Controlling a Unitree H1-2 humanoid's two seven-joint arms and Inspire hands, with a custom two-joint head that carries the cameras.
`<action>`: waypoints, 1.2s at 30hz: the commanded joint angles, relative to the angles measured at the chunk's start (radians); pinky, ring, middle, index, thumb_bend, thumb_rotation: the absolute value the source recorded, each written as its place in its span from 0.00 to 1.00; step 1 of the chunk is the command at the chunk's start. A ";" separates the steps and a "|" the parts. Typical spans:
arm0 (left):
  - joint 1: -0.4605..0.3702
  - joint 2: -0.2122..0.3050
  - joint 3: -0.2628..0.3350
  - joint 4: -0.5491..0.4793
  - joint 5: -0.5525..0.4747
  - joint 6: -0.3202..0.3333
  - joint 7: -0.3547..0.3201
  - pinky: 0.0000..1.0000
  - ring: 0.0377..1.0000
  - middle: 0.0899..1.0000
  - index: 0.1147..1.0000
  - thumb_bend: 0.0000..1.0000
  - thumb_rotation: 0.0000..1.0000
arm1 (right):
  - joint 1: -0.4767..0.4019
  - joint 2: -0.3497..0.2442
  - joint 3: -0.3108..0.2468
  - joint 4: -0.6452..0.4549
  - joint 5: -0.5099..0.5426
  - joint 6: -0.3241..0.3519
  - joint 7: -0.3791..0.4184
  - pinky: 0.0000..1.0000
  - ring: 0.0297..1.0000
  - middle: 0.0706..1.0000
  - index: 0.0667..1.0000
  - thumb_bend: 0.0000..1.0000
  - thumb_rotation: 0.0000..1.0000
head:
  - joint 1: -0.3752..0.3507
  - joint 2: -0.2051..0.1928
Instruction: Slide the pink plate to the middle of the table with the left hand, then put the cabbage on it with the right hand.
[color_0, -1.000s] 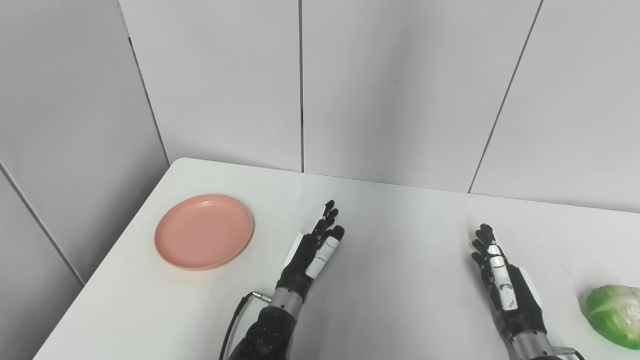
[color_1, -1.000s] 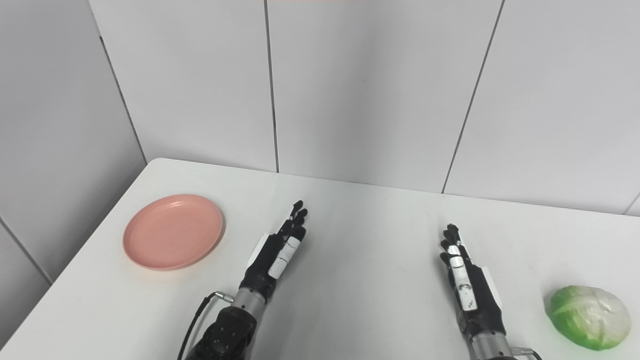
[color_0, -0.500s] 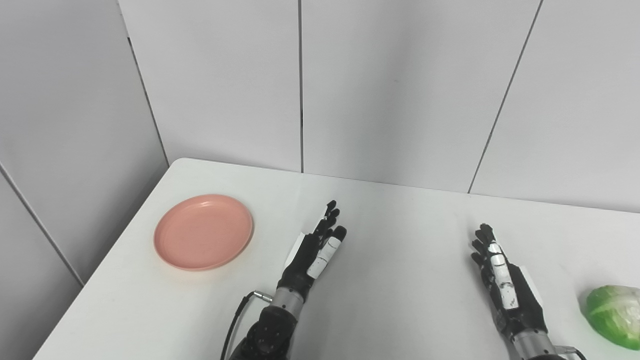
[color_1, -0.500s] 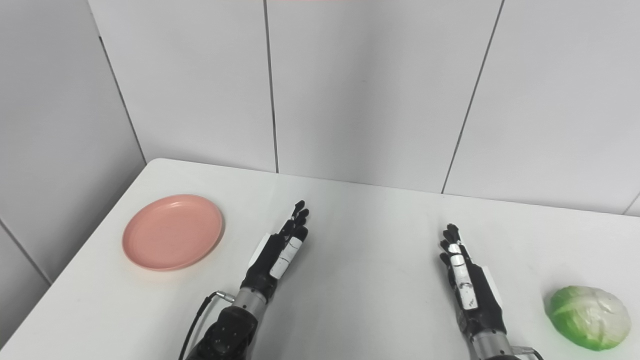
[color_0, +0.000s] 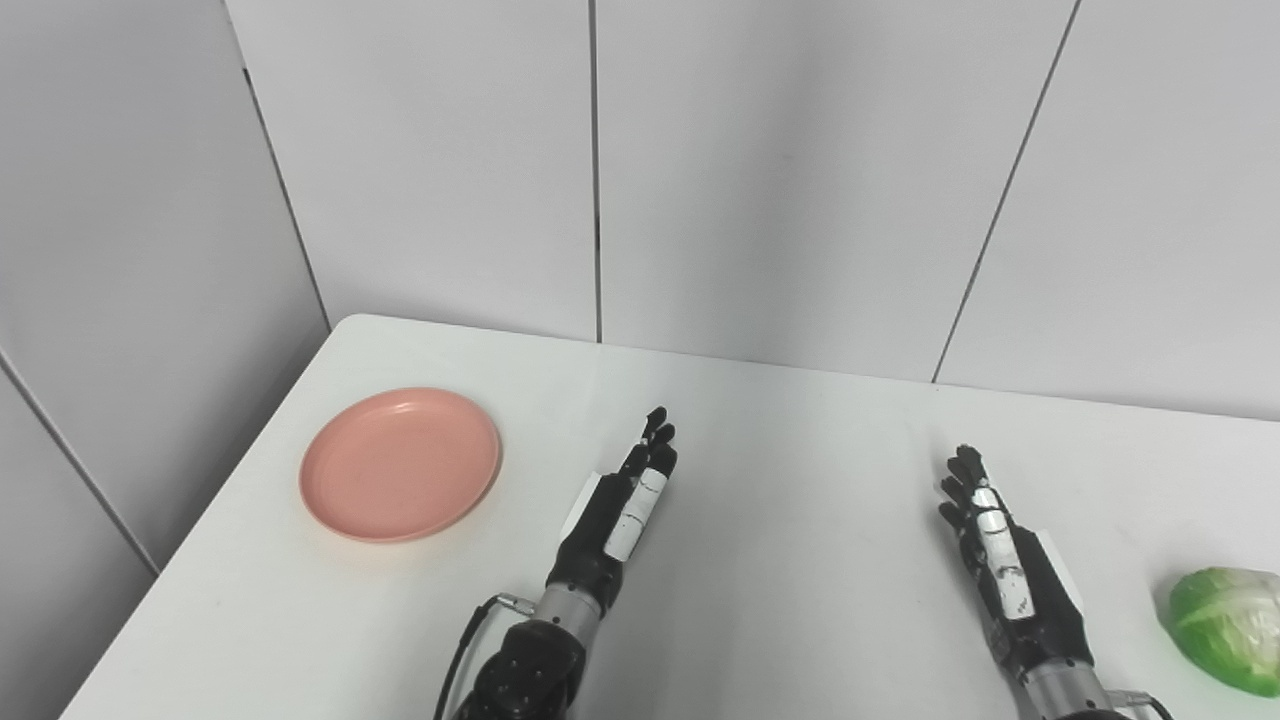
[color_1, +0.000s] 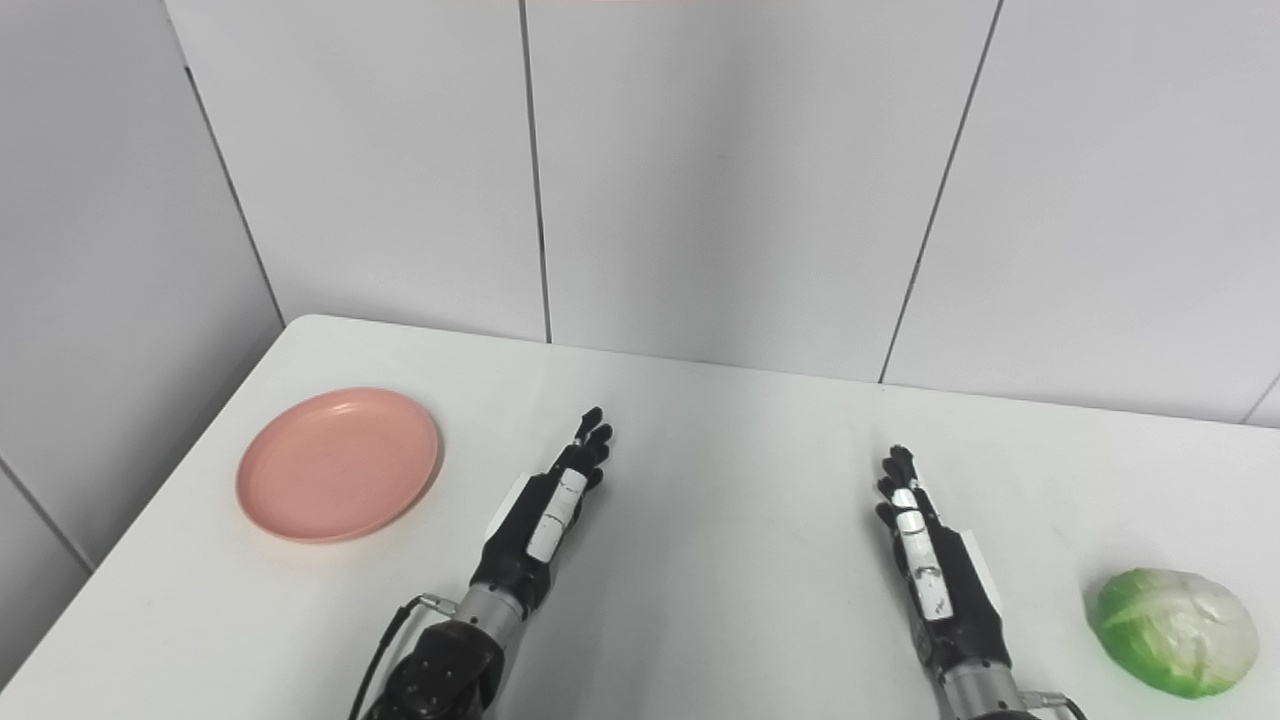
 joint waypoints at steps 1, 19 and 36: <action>-0.040 -0.005 0.006 -0.092 0.000 0.023 0.002 1.00 0.99 1.00 1.00 0.90 1.00 | -0.013 -0.009 -0.007 0.011 0.007 0.003 0.007 1.00 1.00 1.00 1.00 0.42 1.00 | 0.000 0.002; -0.102 0.056 0.129 -0.401 -0.056 0.114 0.019 1.00 0.98 1.00 0.99 0.88 1.00 | -0.021 -0.022 -0.009 0.039 0.017 -0.019 0.024 1.00 1.00 1.00 1.00 0.47 1.00 | 0.014 0.005; -0.113 0.147 0.328 -0.471 -0.150 0.083 0.077 0.99 0.99 1.00 1.00 0.83 1.00 | -0.028 -0.024 -0.018 0.059 0.022 -0.031 0.035 1.00 1.00 1.00 1.00 0.45 1.00 | 0.019 -0.001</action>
